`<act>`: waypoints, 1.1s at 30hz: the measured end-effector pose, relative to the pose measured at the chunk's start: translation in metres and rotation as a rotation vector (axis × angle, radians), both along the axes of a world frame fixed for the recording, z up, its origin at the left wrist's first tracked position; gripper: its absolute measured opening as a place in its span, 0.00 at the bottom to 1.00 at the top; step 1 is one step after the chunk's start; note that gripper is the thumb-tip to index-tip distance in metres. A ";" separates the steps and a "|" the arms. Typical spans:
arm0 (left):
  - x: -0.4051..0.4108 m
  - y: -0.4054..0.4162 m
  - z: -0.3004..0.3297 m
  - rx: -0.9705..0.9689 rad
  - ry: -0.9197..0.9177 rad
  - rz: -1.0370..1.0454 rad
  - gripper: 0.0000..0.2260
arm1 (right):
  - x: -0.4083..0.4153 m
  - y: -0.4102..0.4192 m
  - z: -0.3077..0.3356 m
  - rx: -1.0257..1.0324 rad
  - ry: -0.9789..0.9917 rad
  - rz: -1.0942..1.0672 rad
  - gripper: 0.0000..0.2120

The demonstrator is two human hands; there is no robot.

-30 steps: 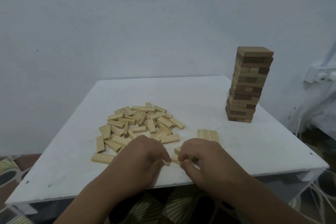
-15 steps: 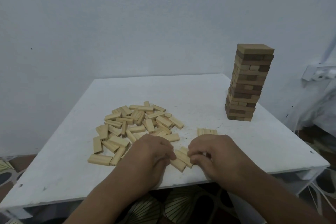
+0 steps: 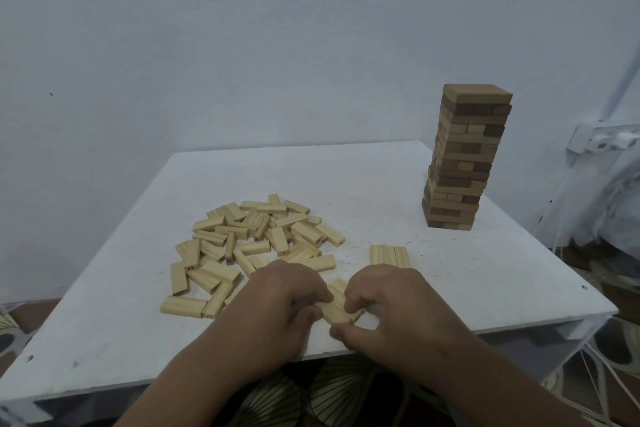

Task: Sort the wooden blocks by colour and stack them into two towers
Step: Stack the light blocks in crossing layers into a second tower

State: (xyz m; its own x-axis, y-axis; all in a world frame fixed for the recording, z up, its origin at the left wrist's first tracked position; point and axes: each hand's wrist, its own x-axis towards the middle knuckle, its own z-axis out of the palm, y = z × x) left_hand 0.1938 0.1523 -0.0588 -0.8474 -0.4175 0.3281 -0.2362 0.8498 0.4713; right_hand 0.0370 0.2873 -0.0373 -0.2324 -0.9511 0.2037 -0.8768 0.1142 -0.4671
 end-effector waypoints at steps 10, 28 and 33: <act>-0.014 0.002 0.014 0.104 -0.035 -0.041 0.12 | -0.023 0.007 0.003 -0.229 -0.212 0.044 0.10; -0.090 0.011 0.013 0.150 0.024 0.012 0.17 | -0.090 0.005 -0.005 -0.212 -0.243 -0.142 0.14; -0.091 0.012 0.011 0.141 0.009 0.040 0.19 | -0.091 0.005 -0.005 -0.198 -0.266 -0.121 0.15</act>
